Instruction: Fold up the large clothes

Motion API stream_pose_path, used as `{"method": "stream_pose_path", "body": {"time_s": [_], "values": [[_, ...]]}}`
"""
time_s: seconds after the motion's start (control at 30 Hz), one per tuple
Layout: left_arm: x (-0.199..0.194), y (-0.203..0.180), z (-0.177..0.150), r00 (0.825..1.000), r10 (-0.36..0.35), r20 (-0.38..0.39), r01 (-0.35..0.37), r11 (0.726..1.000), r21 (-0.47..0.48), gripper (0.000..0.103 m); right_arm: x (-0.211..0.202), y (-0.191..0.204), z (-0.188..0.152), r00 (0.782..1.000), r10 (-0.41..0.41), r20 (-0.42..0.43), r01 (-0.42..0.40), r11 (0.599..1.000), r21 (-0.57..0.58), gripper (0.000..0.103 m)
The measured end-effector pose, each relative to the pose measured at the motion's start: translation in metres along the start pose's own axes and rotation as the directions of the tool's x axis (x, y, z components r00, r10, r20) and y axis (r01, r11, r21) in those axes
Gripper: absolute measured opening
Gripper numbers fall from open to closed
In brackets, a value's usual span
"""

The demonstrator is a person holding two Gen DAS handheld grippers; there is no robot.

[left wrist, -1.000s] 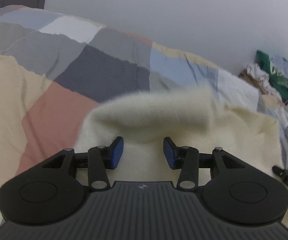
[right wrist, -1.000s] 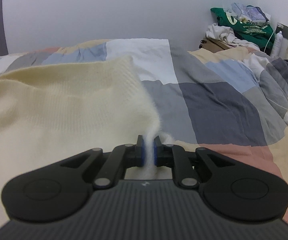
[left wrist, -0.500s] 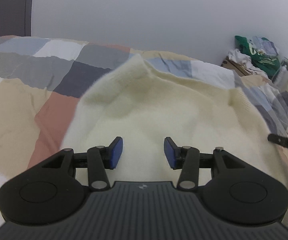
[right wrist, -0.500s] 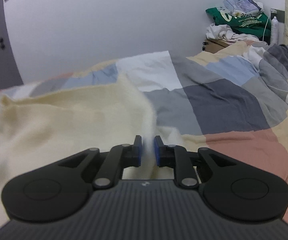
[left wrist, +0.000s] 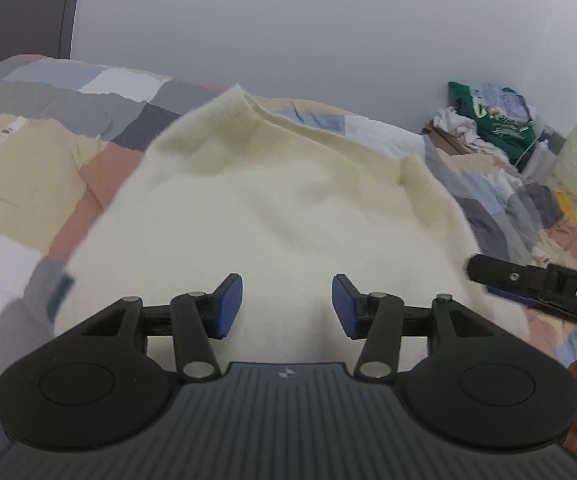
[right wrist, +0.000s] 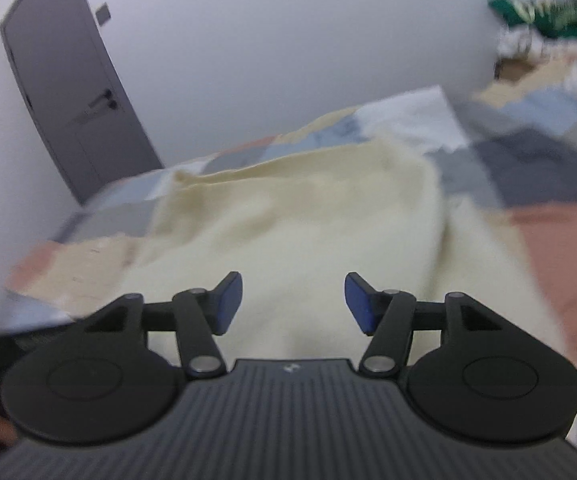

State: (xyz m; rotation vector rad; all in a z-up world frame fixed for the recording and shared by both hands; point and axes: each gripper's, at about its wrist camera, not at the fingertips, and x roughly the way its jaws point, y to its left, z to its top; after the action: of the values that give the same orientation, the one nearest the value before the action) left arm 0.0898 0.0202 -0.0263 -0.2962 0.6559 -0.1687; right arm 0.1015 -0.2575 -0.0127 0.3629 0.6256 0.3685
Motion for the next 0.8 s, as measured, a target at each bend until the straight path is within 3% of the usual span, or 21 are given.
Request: {"method": "stream_pose_path", "body": {"time_s": [0.17,0.2,0.3,0.47,0.57,0.67,0.73,0.8], "values": [[-0.019,0.004,-0.014,1.000,0.009,-0.002,-0.009,0.998,-0.054,0.057,0.000,0.002,-0.017,0.994,0.095,-0.059,-0.081,0.977,0.198,0.078],[-0.022,0.006,-0.016,1.000,0.023,0.002,-0.023,0.997,-0.077,0.057,0.004,-0.005,-0.021,0.986,0.146,-0.077,-0.120,0.955,0.271,0.083],[-0.025,0.019,-0.014,0.999,0.047,0.009,-0.045,0.987,-0.153,0.060,0.019,-0.018,-0.036,0.962,0.245,-0.122,-0.165,0.874,0.456,0.083],[-0.018,0.046,-0.011,0.998,0.063,-0.019,-0.065,0.963,-0.263,0.060,0.043,-0.031,-0.060,0.943,0.264,-0.205,-0.094,0.798,0.595,0.085],[-0.019,0.052,-0.010,0.999,0.043,-0.019,-0.047,0.952,-0.303,0.063,0.052,-0.047,-0.066,0.951,0.252,-0.176,-0.072,0.738,0.671,0.085],[-0.020,0.055,-0.009,1.000,0.010,-0.024,-0.018,0.936,-0.353,0.071,0.065,-0.062,-0.071,0.960,0.247,-0.128,-0.067,0.652,0.756,0.085],[-0.022,0.059,-0.011,0.999,-0.035,-0.018,0.025,0.910,-0.415,0.072,0.071,-0.067,-0.076,0.960,0.257,-0.113,-0.070,0.610,0.789,0.085],[-0.024,0.063,-0.016,0.998,-0.064,-0.007,0.052,0.869,-0.491,0.081,0.072,-0.067,-0.076,0.959,0.264,-0.106,-0.078,0.604,0.793,0.085]]}}
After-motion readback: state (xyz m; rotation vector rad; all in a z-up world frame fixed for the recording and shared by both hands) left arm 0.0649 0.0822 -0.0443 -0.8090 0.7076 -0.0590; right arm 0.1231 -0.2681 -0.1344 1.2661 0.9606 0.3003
